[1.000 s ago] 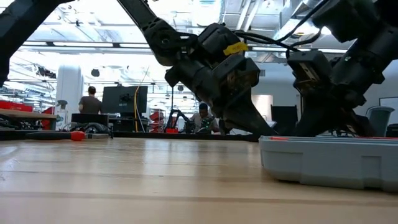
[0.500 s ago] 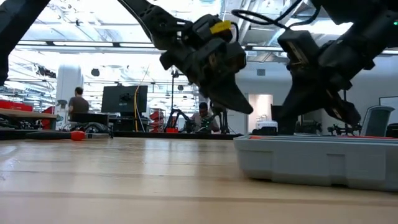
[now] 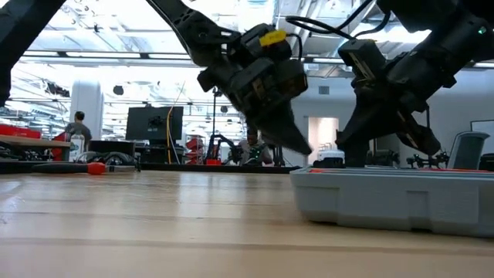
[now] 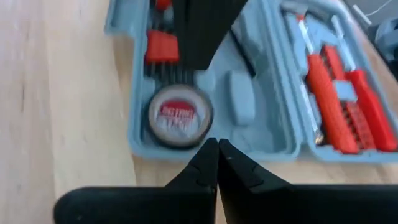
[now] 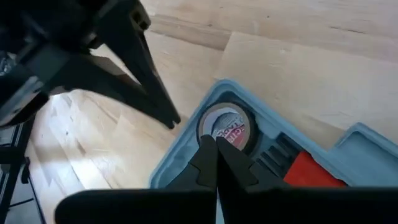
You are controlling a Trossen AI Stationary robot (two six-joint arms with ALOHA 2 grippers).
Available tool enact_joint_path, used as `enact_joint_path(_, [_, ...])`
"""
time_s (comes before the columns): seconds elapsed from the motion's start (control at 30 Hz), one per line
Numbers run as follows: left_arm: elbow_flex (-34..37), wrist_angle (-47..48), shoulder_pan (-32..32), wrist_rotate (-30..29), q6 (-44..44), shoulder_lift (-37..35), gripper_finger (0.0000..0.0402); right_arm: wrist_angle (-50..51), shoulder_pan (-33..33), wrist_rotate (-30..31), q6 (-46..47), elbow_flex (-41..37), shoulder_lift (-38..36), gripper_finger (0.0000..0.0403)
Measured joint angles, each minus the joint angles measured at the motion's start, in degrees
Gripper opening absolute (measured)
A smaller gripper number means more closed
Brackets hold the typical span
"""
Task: Prefit tool cases
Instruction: Put the black electrical tape into the gray tool case
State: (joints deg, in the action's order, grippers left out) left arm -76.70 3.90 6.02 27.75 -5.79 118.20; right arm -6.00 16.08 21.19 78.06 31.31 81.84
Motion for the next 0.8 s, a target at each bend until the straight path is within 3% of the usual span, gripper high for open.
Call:
enact_joint_path(0.37, [-0.18, -0.64, 0.11, 1.61, 1.36, 3.55, 0.0000, -8.33, 0.83, -0.86, 0.61, 0.64, 9.99, 0.0005])
enact_joint_path(0.67, [-0.18, -1.87, 0.59, 1.00, 2.79, 3.64, 0.0000, -6.25, 1.57, 2.33, -0.91, 0.59, 3.21, 0.0005])
enact_joint_path(0.8, [-0.16, -2.14, 0.59, 0.90, 2.83, 3.68, 0.0000, -5.35, 1.55, 2.22, -0.55, 0.40, 5.23, 0.0005])
